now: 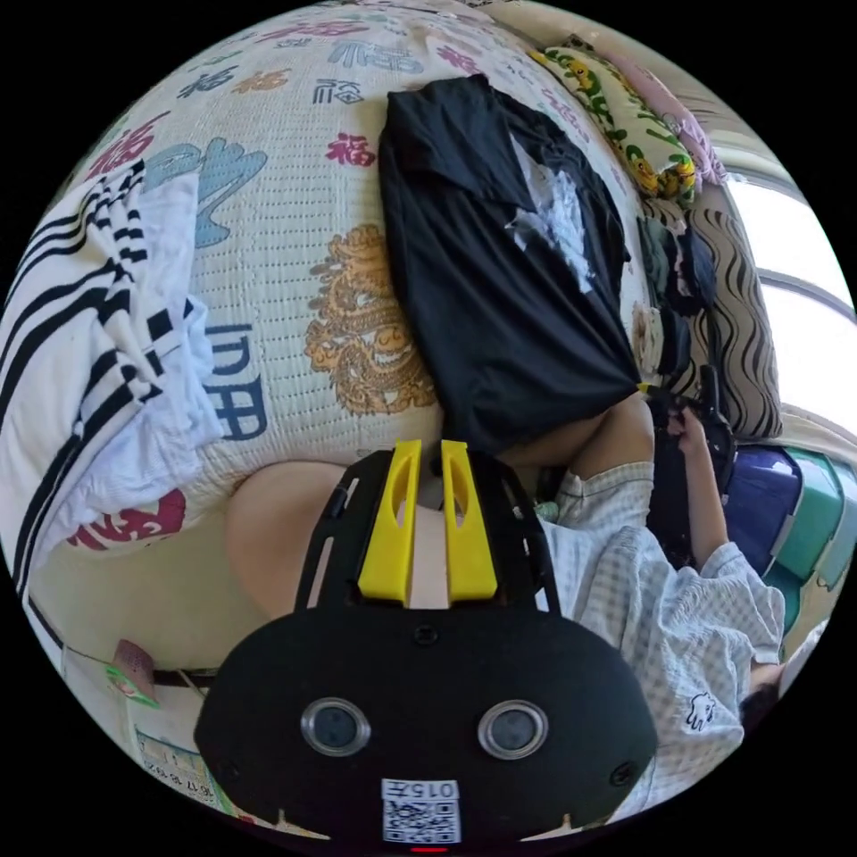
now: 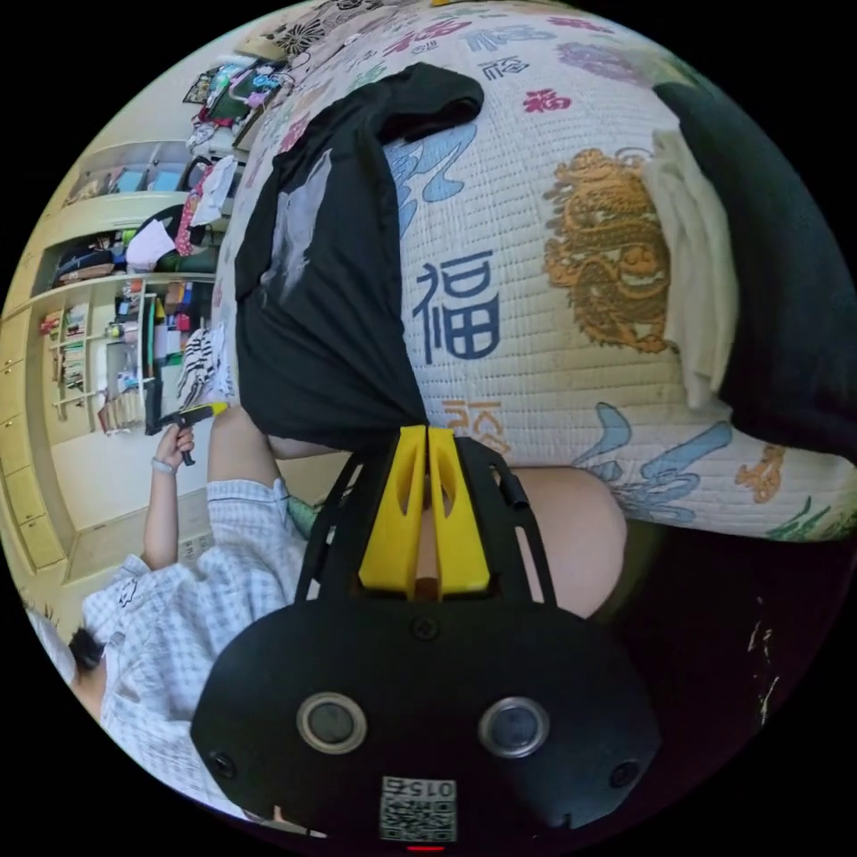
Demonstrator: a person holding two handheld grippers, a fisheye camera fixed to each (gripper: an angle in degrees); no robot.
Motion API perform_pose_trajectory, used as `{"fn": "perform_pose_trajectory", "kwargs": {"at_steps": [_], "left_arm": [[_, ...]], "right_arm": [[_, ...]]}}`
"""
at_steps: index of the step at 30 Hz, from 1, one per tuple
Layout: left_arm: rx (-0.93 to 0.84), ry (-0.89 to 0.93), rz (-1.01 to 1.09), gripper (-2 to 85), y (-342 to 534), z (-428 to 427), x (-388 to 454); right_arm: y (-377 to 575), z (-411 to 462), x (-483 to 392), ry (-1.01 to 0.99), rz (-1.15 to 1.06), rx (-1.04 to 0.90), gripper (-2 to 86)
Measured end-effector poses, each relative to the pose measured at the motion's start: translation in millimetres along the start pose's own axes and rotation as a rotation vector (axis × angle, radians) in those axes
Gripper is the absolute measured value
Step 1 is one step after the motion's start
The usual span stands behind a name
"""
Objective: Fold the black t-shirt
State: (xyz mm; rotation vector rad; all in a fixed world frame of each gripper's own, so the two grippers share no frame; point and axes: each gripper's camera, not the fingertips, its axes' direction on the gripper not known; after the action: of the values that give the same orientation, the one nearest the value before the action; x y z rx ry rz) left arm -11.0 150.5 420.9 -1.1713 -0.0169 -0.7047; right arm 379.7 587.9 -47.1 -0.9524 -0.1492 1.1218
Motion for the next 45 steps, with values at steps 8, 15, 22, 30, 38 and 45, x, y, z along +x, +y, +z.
{"fn": "perform_pose_trajectory", "kwargs": {"at_steps": [8,15,22,30,38,45], "left_arm": [[-0.139,0.019,0.04,4.8,-54,88,61],[-0.198,-0.076,0.072,6.2,-82,123,108],[-0.188,-0.157,0.094,1.6,-89,136,140],[-0.229,-0.206,0.165,-0.6,-63,106,151],[-0.179,0.042,0.072,6.4,-88,148,184],[-0.201,-0.049,0.132,0.5,-93,161,218]], "right_arm": [[-10,-21,5,0.195,0.028,0.035,-1.0],[-16,-27,13,0.168,0.064,0.072,-1.0],[-13,-2,14,0.143,0.051,0.049,-0.8],[-5,9,2,0.107,-0.054,-0.041,-0.8],[-14,25,-6,0.096,-0.076,-0.07,-0.4],[-18,31,-22,0.135,-0.103,-0.07,-0.4]]}}
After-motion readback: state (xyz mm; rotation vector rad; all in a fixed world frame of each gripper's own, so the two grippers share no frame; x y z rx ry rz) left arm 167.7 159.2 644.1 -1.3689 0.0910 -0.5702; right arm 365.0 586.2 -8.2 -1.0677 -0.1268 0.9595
